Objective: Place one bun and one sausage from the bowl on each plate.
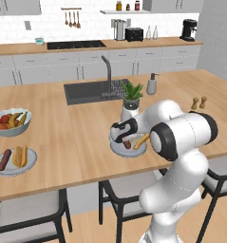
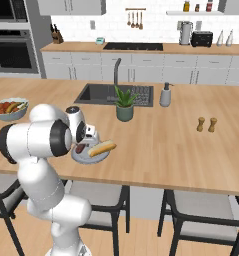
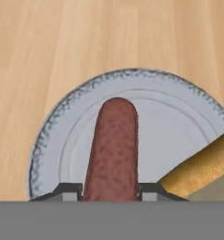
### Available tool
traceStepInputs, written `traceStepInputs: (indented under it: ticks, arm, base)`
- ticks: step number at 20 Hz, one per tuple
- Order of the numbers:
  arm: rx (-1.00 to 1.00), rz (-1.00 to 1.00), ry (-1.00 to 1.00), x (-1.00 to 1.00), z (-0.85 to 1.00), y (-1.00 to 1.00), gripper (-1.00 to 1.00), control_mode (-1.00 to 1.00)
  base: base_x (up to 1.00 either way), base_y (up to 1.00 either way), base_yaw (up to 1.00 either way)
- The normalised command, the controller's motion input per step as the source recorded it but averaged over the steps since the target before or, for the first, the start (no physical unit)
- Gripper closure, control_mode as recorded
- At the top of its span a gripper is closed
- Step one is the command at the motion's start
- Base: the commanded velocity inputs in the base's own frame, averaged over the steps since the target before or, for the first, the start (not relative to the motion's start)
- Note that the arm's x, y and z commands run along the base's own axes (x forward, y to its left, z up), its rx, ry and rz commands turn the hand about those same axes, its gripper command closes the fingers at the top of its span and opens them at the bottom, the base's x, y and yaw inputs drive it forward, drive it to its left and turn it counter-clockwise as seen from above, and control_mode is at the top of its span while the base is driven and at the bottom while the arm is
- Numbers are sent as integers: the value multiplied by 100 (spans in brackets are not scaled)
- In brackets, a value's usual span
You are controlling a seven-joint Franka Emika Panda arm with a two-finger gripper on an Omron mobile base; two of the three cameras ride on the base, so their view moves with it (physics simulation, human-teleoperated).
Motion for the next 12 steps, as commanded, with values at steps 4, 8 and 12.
traceStepInputs:
  ticks: [4,8,12]
  arm:
    - [0,0,-1,0,0,0,-100,-100]
    - [0,0,-4,-9,12,0,-100,-100]
    - [0,0,0,-80,51,-6,-100,-100]
  base:
    - [0,0,0]
    - [0,0,0]
    - [0,0,0]
